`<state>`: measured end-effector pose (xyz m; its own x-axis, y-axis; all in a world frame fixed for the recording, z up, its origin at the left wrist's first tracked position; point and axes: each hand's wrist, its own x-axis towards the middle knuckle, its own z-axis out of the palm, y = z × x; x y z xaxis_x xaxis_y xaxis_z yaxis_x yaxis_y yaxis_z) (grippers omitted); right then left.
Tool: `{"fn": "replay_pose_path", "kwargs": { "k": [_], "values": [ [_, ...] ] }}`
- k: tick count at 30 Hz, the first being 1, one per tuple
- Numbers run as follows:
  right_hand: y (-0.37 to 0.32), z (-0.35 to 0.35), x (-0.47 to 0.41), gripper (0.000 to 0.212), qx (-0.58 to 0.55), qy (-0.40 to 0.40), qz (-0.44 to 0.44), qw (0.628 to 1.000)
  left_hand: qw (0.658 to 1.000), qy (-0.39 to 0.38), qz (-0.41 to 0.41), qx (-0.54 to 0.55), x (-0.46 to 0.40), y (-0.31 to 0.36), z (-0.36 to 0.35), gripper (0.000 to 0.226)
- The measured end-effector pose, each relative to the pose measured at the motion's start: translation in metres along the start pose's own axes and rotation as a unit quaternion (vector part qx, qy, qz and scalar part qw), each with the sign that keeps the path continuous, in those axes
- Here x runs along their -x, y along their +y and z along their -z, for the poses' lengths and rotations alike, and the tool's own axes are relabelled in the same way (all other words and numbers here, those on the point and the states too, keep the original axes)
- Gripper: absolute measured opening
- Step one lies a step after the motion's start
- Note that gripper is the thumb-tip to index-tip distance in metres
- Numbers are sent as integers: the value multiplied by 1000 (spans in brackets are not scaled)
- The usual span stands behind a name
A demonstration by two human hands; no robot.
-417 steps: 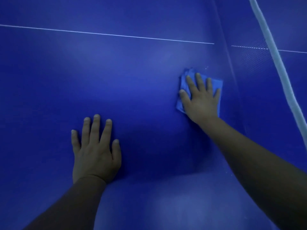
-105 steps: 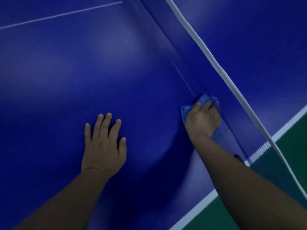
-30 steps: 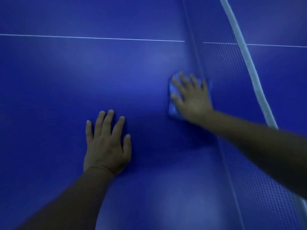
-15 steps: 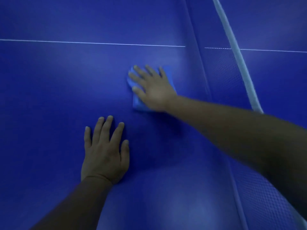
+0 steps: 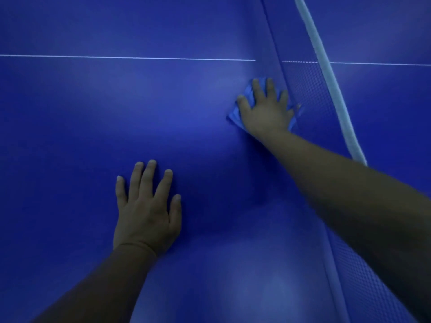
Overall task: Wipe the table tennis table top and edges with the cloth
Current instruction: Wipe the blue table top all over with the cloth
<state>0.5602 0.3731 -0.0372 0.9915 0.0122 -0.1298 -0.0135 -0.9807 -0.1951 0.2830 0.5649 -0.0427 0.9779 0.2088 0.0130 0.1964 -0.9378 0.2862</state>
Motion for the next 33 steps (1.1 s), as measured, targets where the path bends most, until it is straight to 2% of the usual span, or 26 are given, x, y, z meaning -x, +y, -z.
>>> {"fn": "replay_pose_path", "kwargs": {
  "k": [5,11,16,20,25,28,33],
  "values": [
    [17,-7,127,69,66,1,73,995,1000,-14,7,13,0,1,2,67],
    [61,-14,242,72,64,-12,39,997,999,-15,-2,39,1,-2,7,73],
    [76,-22,317,69,68,-9,25,997,993,-73,-7,95,8,-10,19,77],
    [87,-27,362,67,65,-15,32,997,996,-41,-27,79,71,-9,21,62],
    [117,-32,449,64,57,-29,31,997,995,-29,-63,70,191,0,20,60],
    [128,-26,462,64,50,-41,19,998,995,-56,-71,44,247,-5,19,60],
    [90,-20,383,62,4,-18,-120,993,992,-69,-107,-13,269,-17,10,60]
  ]
}}
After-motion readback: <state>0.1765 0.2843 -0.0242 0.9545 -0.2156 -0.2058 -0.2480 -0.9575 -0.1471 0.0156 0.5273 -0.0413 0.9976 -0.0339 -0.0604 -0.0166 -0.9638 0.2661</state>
